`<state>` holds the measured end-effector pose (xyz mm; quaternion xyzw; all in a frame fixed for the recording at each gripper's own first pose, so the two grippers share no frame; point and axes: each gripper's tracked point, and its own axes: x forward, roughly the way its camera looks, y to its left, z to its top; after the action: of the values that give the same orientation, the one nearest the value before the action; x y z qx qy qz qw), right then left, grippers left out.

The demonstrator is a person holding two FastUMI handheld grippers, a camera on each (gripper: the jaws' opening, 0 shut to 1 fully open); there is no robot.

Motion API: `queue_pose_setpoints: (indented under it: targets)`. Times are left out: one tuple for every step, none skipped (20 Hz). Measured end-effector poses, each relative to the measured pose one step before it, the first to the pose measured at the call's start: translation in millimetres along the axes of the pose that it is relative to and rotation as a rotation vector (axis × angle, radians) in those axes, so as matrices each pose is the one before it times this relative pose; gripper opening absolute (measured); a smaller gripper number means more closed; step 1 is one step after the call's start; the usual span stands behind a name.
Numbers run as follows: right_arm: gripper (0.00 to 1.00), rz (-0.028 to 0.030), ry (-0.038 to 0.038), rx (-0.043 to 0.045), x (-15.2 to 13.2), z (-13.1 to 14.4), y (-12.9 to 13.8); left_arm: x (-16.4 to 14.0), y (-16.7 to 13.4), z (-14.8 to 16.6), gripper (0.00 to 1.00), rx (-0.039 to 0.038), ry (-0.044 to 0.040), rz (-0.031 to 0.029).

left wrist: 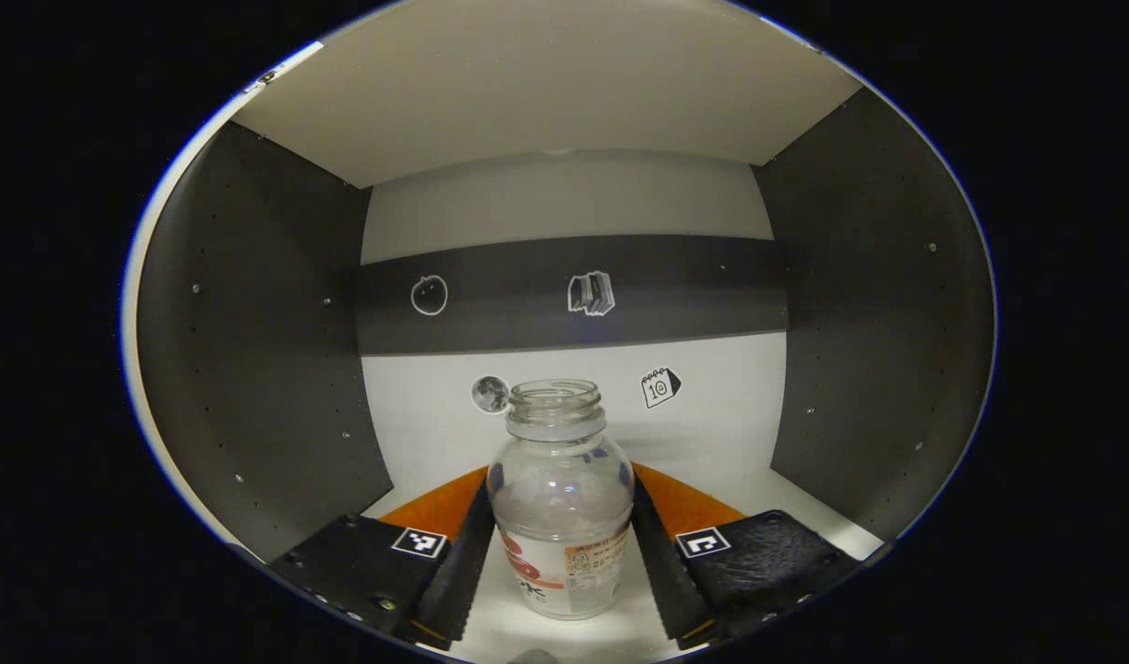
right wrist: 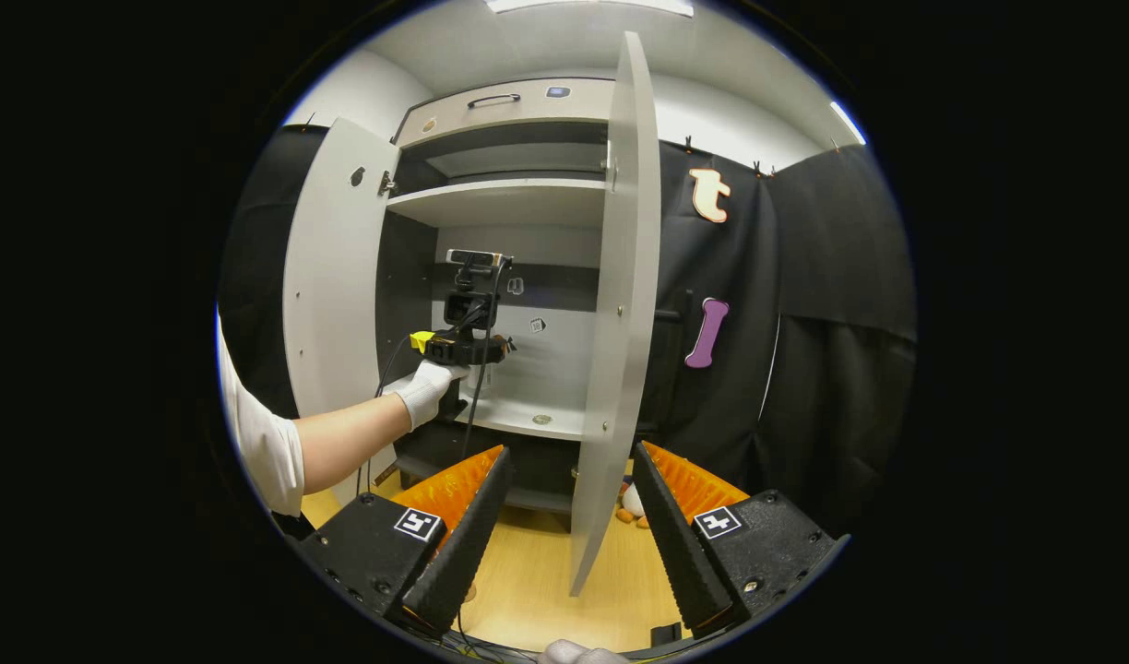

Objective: Grasp the bottle in the cabinet with the left hand and place it on the coaster, then close the right door with the right hand and the left door with the left hand.

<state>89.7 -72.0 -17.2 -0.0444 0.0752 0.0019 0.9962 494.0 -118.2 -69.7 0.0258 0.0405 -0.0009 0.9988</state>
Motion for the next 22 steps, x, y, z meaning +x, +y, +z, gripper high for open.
queue_pose_setpoints:
  targets:
    - [0.82,0.00077,-0.00211,0.00177,-0.18,0.00,-0.44,-5.53,0.83,3.80,0.73,0.01116,-0.00776,-0.00039]
    - [0.82,0.00272,-0.00221,0.00338,-0.19,0.42,0.02,-6.50,1.02,5.59,0.73,0.00916,-0.01079,-0.00124]
    - [0.82,-0.00025,-0.00057,0.00155,-0.98,-0.87,-0.76,-9.34,0.60,5.65,0.73,0.00482,-0.00938,-0.00401]
    - [0.82,-0.00135,0.00112,0.00397,-0.82,-1.22,-0.37,-9.72,0.75,4.50,0.73,-0.00407,0.00009,0.00026]
    - [0.82,0.00607,0.00270,0.00761,-0.13,-2.49,1.49,-10.11,0.24,2.20,0.73,-0.02034,0.00071,-0.00123]
    - [0.82,0.00620,0.00575,0.00915,-0.20,-2.01,2.12,-11.46,-0.52,1.62,0.77,-0.03161,0.00460,-0.00609]
    - [0.82,0.00571,0.00116,0.00965,-1.83,-1.85,2.16,-11.60,-0.43,1.11,0.73,-0.02930,0.00846,-0.00462]
    - [0.82,0.00500,-0.00106,0.00754,-1.00,-0.52,1.78,-11.66,1.17,1.90,0.70,-0.00892,0.00832,-0.00329]
    - [0.82,0.00556,-0.00359,0.00619,-1.68,-0.42,2.20,-10.66,5.05,1.97,0.73,0.00902,-0.00708,0.00813]
    - [0.82,0.00046,-0.00368,0.00404,-1.39,0.11,1.00,-11.79,6.07,3.62,0.73,0.01595,-0.01667,0.01072]
    - [0.82,0.00114,-0.00246,0.00203,-1.43,-1.08,0.96,-14.11,1.23,1.95,0.73,0.00981,-0.01264,0.00223]
    - [0.82,-0.00095,-0.00173,0.00184,-1.55,-0.48,0.36,-13.41,-0.66,1.44,0.73,0.00090,-0.00715,-0.00517]
    - [0.82,-0.00049,-0.00138,0.00271,-1.90,-1.05,0.68,-14.21,-0.47,1.23,0.73,-0.00198,-0.00261,-0.00869]
    - [0.82,-0.00139,-0.00012,0.00444,-1.55,-0.65,0.52,-12.14,0.51,-2.14,0.73,-0.00176,0.00138,-0.00837]
    - [0.82,0.00017,0.00318,0.00453,-1.24,-1.96,0.80,-11.82,-1.81,-2.94,0.73,-0.00439,0.00285,-0.01071]
    - [0.82,0.00009,0.00431,0.00711,-1.68,-2.27,0.44,-11.33,-2.47,-1.58,0.73,-0.00439,-0.00221,-0.01182]
    - [0.82,0.00269,0.00500,0.01081,-2.91,-2.78,1.08,-15.16,-0.38,-1.94,0.73,0.00235,-0.00682,-0.00308]
    - [0.82,-0.00071,0.00418,0.00405,-1.98,-2.38,0.87,-13.28,3.04,-3.09,0.73,0.00611,-0.00253,0.01250]
    - [0.82,-0.00513,0.00579,-0.00153,-3.07,-4.26,-0.73,-16.44,4.24,-2.97,0.77,0.00530,-0.00936,0.02020]
    - [0.82,-0.00585,0.00472,-0.00231,-2.81,-2.74,-0.62,-12.00,0.38,-4.44,0.71,-0.00534,-0.00912,-0.00457]
    - [0.82,-0.00387,0.00705,0.00028,-2.99,-3.65,-0.23,-11.20,-4.45,-7.63,0.71,-0.00830,0.00066,-0.01771]
    - [0.82,-0.00414,0.00749,0.00076,-2.38,-3.10,-0.43,-11.09,-1.18,-10.42,0.72,-0.00285,0.01202,-0.01173]
